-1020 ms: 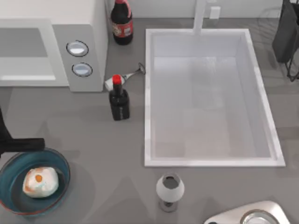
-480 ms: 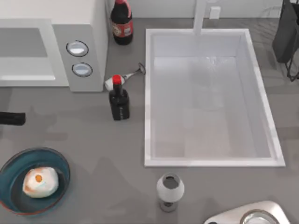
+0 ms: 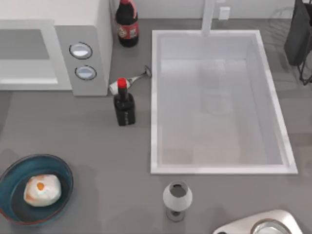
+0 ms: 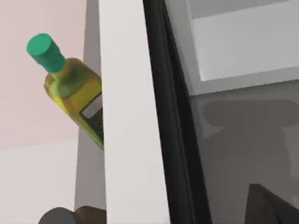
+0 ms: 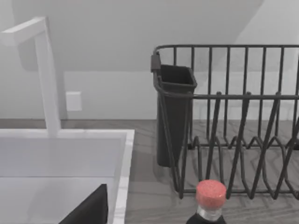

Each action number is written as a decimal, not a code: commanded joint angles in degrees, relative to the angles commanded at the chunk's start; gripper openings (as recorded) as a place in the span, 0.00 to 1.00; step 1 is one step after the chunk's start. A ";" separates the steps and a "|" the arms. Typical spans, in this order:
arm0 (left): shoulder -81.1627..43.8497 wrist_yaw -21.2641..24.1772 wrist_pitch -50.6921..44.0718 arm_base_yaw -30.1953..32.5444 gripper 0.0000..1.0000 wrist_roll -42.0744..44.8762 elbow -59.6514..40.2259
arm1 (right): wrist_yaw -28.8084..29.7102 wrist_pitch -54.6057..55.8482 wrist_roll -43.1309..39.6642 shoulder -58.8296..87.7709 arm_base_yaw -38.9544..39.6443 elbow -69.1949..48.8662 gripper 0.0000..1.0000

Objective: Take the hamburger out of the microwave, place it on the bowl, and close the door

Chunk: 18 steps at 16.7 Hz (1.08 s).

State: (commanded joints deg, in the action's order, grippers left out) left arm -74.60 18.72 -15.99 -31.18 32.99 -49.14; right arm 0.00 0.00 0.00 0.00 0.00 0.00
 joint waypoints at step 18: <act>-23.99 19.87 -24.53 -27.83 0.00 18.76 -25.87 | 0.00 0.00 0.00 0.00 0.00 0.00 1.00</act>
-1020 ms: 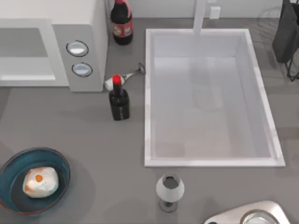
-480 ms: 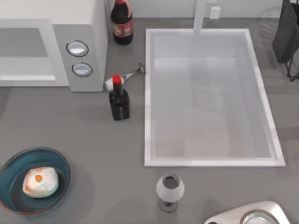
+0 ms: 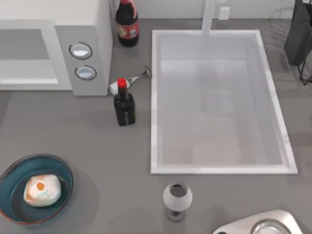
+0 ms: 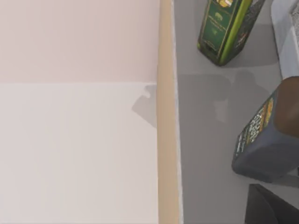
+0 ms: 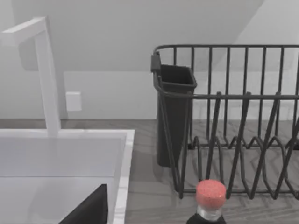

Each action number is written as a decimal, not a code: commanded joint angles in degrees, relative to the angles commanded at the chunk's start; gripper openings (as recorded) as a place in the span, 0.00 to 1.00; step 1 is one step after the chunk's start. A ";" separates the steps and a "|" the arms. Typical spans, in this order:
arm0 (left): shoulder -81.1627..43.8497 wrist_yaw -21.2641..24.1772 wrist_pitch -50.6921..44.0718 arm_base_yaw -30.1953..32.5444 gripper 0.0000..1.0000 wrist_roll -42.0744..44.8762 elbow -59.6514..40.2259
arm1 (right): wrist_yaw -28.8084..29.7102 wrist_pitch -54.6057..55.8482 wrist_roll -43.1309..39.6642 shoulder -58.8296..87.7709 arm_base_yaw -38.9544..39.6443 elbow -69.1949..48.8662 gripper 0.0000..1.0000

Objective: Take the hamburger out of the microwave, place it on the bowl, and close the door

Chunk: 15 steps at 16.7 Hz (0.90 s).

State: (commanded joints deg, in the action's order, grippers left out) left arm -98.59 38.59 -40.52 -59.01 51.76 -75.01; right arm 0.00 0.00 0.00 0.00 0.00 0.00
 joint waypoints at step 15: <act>-5.59 -0.45 20.32 0.02 0.00 0.04 14.38 | 0.00 0.00 0.00 0.00 0.00 0.00 1.00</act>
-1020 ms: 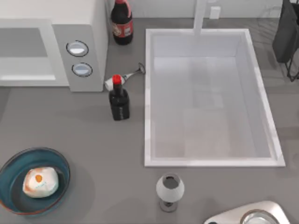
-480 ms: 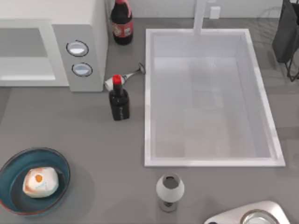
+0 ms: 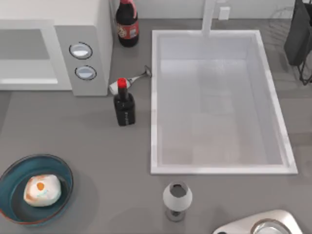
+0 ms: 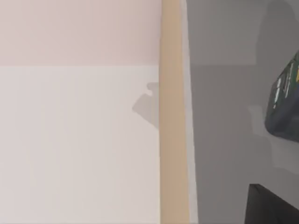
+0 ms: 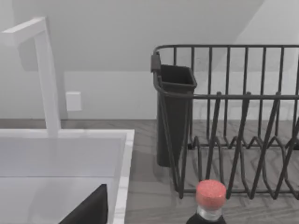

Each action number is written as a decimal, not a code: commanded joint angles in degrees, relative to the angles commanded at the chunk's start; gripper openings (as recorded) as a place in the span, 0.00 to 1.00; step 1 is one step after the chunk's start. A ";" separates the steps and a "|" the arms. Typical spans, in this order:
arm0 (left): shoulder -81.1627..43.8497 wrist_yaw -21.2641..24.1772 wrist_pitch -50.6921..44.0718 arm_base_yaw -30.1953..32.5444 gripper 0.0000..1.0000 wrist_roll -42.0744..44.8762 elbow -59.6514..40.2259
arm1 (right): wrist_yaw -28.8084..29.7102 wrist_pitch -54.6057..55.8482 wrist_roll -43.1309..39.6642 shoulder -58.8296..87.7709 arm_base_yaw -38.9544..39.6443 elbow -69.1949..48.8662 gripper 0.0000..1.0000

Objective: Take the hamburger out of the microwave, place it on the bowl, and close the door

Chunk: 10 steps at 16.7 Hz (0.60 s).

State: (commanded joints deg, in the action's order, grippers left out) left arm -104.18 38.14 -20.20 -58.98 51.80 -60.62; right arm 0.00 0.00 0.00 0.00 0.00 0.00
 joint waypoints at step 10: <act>17.04 -4.98 9.53 9.90 0.00 -10.81 20.40 | 0.00 0.00 0.00 0.00 0.00 0.00 1.00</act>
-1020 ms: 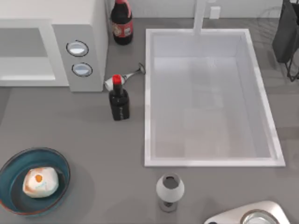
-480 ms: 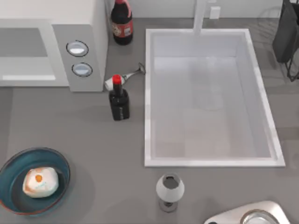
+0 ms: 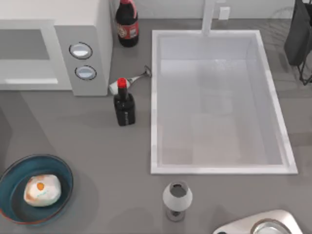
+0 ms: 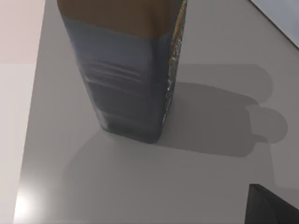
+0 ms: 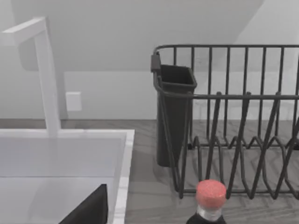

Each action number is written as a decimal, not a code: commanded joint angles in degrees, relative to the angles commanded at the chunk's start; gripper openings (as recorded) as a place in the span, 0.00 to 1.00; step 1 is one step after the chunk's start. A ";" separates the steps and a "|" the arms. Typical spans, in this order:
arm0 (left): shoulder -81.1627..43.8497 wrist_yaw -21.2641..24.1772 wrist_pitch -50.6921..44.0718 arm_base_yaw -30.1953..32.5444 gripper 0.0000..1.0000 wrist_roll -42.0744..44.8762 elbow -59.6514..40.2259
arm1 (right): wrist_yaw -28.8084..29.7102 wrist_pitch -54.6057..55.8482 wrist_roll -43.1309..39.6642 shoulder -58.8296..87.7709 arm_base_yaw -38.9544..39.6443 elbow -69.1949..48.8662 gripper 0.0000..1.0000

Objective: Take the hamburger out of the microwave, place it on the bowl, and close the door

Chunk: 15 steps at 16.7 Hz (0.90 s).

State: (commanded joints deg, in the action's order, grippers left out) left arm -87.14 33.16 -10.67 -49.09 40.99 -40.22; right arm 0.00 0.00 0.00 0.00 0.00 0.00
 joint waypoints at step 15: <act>17.86 -11.21 5.10 18.68 0.00 -17.36 15.08 | 0.00 0.00 0.00 0.00 0.00 0.00 1.00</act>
State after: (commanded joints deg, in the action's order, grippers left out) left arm -69.28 21.95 -5.57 -30.41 23.62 -25.15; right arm 0.00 0.00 0.00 0.00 0.00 0.00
